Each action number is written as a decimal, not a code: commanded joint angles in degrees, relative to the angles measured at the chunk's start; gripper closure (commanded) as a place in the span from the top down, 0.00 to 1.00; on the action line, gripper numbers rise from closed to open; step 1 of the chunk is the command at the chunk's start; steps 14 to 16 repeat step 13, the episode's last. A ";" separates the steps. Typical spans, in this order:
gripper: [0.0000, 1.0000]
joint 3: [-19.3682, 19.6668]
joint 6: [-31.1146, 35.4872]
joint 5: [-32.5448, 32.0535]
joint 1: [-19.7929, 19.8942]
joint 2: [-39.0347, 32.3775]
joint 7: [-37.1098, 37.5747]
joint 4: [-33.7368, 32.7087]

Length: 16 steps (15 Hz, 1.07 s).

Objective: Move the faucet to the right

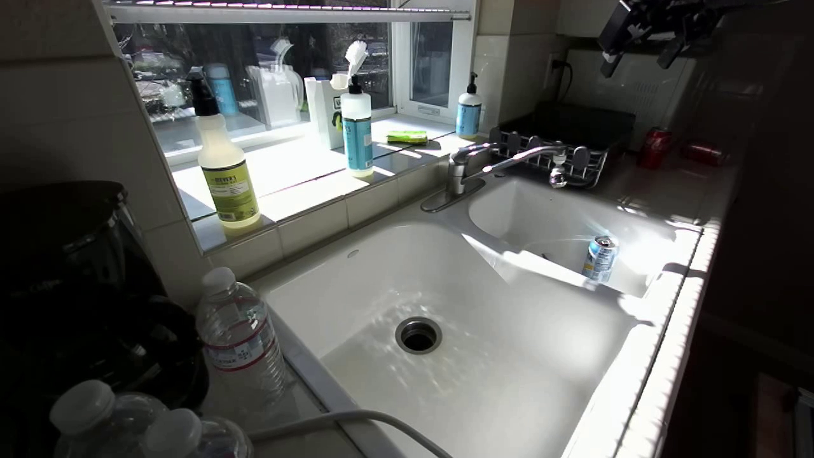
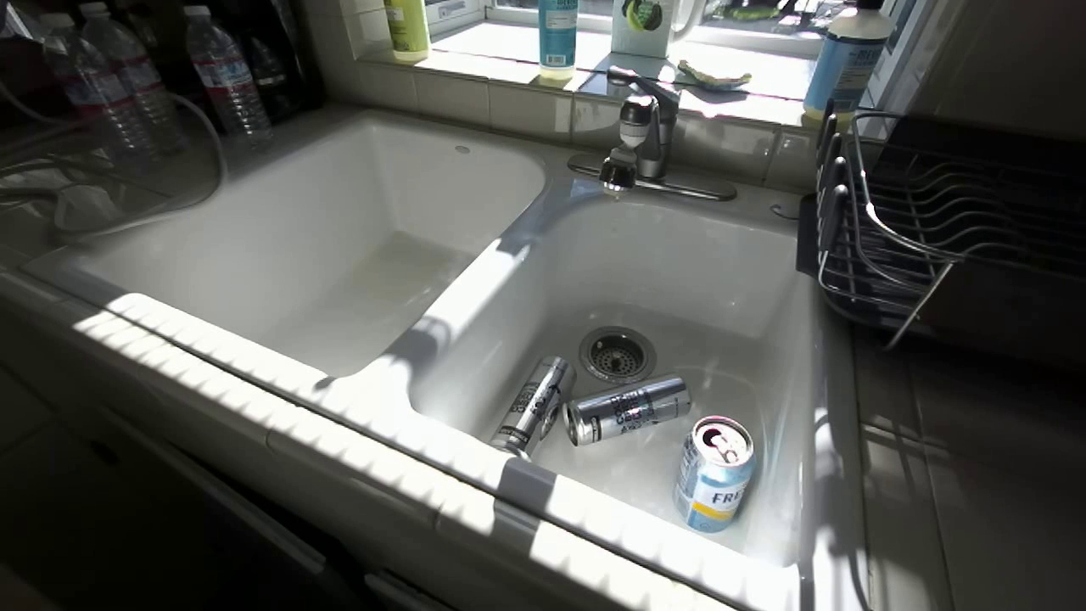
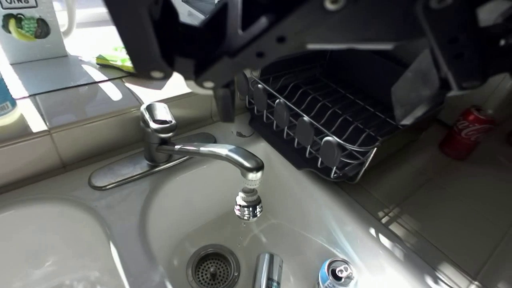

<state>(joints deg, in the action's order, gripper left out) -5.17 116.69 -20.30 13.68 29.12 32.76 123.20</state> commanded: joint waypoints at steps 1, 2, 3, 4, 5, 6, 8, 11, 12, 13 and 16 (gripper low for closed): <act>1.00 -2.00 -3.63 -1.71 0.37 2.49 5.80 0.78; 1.00 -2.35 -4.39 -1.73 0.22 2.91 6.94 0.89; 1.00 -2.71 -5.18 -1.91 0.15 3.31 7.86 0.86; 1.00 -2.74 -4.66 -1.99 -0.05 3.95 8.61 1.36; 1.00 -1.40 -4.01 -0.94 -0.84 2.03 5.89 -0.13; 1.00 -1.63 -4.05 -0.98 -0.85 2.37 6.53 -0.06; 1.00 -1.79 -4.06 -1.00 -0.84 2.75 6.96 0.06; 1.00 -1.80 -4.06 -1.01 -0.84 2.79 7.04 0.12; 1.00 -1.79 -4.05 -1.01 -0.84 2.79 7.05 0.13; 1.00 -1.79 -4.05 -1.01 -0.84 2.79 7.07 0.13; 1.00 -1.79 -4.05 -1.01 -0.84 2.79 7.07 0.13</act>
